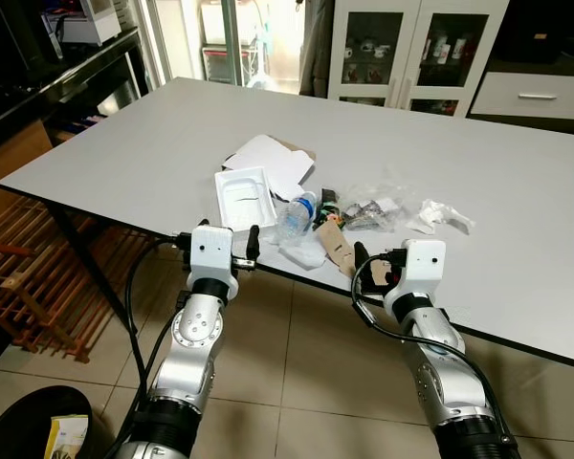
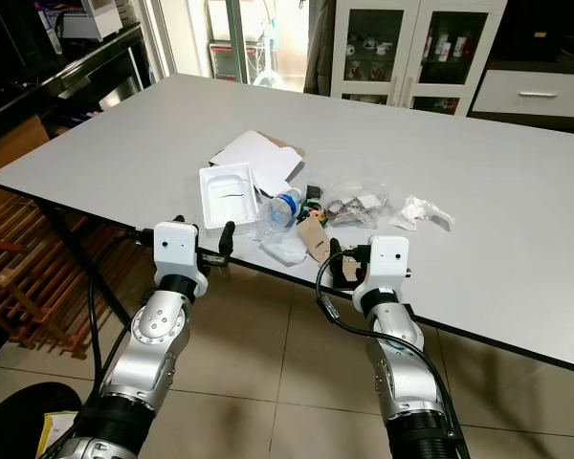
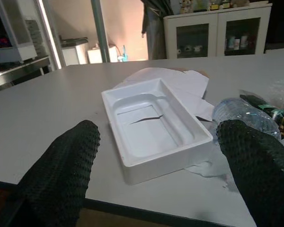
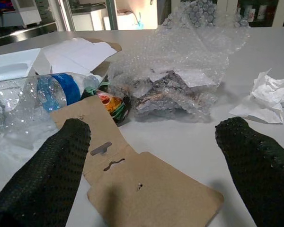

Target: Picking trash to rubbish bin

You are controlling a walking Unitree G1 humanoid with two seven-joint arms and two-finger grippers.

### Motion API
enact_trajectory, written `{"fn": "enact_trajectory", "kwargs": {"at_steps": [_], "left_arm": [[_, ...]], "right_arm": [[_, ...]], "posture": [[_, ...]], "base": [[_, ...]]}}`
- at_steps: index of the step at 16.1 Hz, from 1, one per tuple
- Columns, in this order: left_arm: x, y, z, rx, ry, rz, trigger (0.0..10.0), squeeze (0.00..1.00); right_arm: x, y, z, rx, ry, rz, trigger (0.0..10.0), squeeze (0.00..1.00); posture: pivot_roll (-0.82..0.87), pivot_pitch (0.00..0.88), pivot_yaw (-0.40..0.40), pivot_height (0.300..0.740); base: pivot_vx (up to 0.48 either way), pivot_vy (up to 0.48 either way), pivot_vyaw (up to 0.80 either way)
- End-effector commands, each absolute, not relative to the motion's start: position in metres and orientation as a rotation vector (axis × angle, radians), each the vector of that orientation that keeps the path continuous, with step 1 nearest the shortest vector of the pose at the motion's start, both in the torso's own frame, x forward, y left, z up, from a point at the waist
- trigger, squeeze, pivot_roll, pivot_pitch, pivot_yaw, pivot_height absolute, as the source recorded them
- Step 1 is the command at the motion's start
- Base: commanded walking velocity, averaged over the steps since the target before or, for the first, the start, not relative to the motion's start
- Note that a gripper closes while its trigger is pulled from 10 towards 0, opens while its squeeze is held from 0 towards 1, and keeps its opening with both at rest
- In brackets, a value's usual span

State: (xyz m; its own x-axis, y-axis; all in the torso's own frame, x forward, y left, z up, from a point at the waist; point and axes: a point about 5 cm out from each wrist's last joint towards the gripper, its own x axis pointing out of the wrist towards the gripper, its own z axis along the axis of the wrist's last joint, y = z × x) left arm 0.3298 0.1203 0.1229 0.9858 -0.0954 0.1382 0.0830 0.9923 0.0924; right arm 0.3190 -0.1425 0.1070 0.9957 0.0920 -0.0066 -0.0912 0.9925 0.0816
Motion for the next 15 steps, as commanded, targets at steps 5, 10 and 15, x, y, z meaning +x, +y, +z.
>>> {"fn": "enact_trajectory", "kwargs": {"at_steps": [5, 10, 15], "left_arm": [[0.327, 0.110, 0.116, 0.084, -0.105, -0.178, 10.0, 0.00], [0.323, 0.085, 0.125, 0.111, -0.184, -0.355, 10.0, 0.00], [0.315, 0.079, 0.126, 0.128, -0.186, -0.397, 10.0, 0.00]], "right_arm": [[0.319, -0.144, 0.108, 0.081, 0.007, 0.089, 10.0, 0.00], [0.319, -0.143, 0.108, 0.085, 0.005, 0.089, 10.0, 0.00], [0.319, -0.142, 0.107, 0.087, 0.005, 0.091, 10.0, 0.00]], "posture": [[-0.07, 0.080, 0.053, 0.740], [-0.07, 0.074, 0.057, 0.740], [-0.07, 0.068, 0.059, 0.740]], "base": [[0.000, 0.000, 0.00], [0.000, 0.000, 0.00], [0.000, 0.000, 0.00]]}}
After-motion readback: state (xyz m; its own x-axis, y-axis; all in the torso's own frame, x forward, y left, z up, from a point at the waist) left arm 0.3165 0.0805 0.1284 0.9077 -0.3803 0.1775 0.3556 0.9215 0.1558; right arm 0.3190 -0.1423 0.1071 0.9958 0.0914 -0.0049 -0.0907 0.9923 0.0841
